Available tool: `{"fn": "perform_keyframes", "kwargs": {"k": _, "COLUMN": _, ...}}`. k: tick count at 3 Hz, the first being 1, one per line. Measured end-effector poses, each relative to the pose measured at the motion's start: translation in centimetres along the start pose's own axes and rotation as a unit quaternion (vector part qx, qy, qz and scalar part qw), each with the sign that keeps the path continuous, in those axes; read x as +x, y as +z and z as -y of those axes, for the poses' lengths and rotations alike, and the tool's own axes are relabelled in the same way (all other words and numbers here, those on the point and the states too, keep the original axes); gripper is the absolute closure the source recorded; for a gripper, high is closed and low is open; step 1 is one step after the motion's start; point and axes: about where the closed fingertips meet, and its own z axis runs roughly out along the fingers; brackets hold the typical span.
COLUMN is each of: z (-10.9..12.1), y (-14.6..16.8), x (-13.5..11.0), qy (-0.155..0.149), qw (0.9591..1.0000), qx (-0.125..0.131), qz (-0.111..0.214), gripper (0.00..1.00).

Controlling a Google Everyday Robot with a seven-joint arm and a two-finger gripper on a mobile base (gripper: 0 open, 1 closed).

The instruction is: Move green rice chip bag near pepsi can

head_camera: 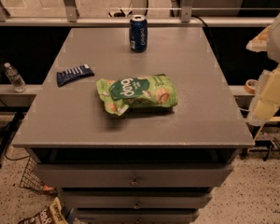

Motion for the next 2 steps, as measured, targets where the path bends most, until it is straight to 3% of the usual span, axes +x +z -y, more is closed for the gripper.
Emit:
{"fn": "perform_keyframes", "kwargs": {"k": 1, "z": 0.0, "y": 0.0, "x": -0.2, "qy": -0.002, "qw": 1.0, "qx": 0.003, "qz": 0.0, "gripper": 0.0}}
{"fn": "perform_keyframes", "kwargs": {"k": 2, "z": -0.3, "y": 2.8, "x": -3.6, "qy": -0.039, "qw": 0.999, "qx": -0.015, "qz": 0.018, "gripper": 0.0}}
